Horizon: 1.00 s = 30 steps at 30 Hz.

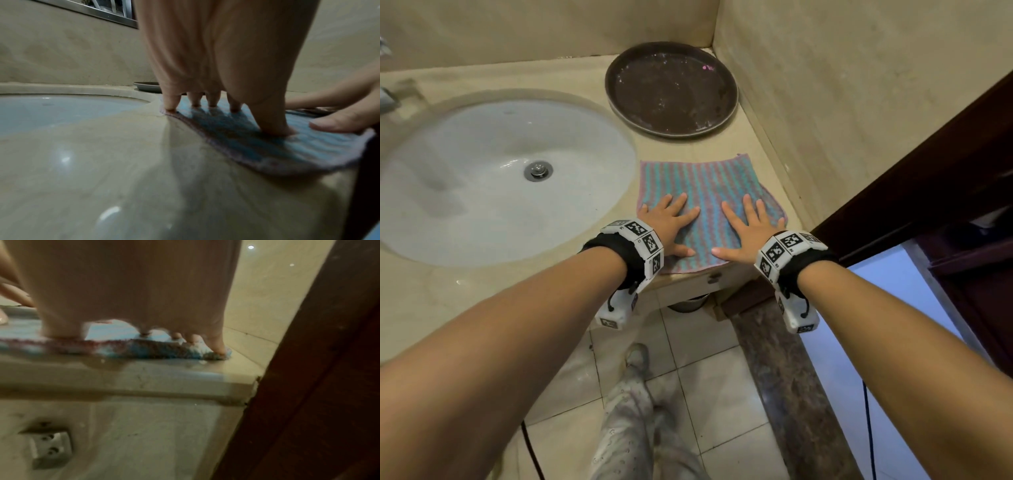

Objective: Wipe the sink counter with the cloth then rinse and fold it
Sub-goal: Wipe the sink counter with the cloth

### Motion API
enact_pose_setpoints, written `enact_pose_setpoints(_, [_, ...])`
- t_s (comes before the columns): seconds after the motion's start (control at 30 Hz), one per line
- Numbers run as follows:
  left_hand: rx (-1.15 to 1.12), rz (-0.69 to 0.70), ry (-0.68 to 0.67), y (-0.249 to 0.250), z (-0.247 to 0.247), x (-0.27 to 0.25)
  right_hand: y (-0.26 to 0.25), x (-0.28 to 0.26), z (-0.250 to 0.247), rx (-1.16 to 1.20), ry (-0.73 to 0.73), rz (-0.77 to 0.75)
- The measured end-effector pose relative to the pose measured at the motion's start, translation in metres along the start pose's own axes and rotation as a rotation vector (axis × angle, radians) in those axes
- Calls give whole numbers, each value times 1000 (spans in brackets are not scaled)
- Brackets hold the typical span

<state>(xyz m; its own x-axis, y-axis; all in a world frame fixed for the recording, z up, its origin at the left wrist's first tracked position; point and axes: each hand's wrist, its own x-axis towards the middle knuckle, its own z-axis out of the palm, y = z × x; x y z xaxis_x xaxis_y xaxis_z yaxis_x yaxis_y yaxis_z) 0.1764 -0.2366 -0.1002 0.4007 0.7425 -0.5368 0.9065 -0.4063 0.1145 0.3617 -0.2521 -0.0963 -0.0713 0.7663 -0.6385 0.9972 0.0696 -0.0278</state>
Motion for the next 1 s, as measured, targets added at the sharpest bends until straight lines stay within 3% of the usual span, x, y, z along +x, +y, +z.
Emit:
enact_pose_setpoints(0.57, [-29, 67, -33, -1, -25, 44, 14, 35, -24, 26, 27, 51])
enact_pose_setpoints(1.0, [-86, 114, 76, -46, -61, 96, 9, 100, -84, 50, 33, 67])
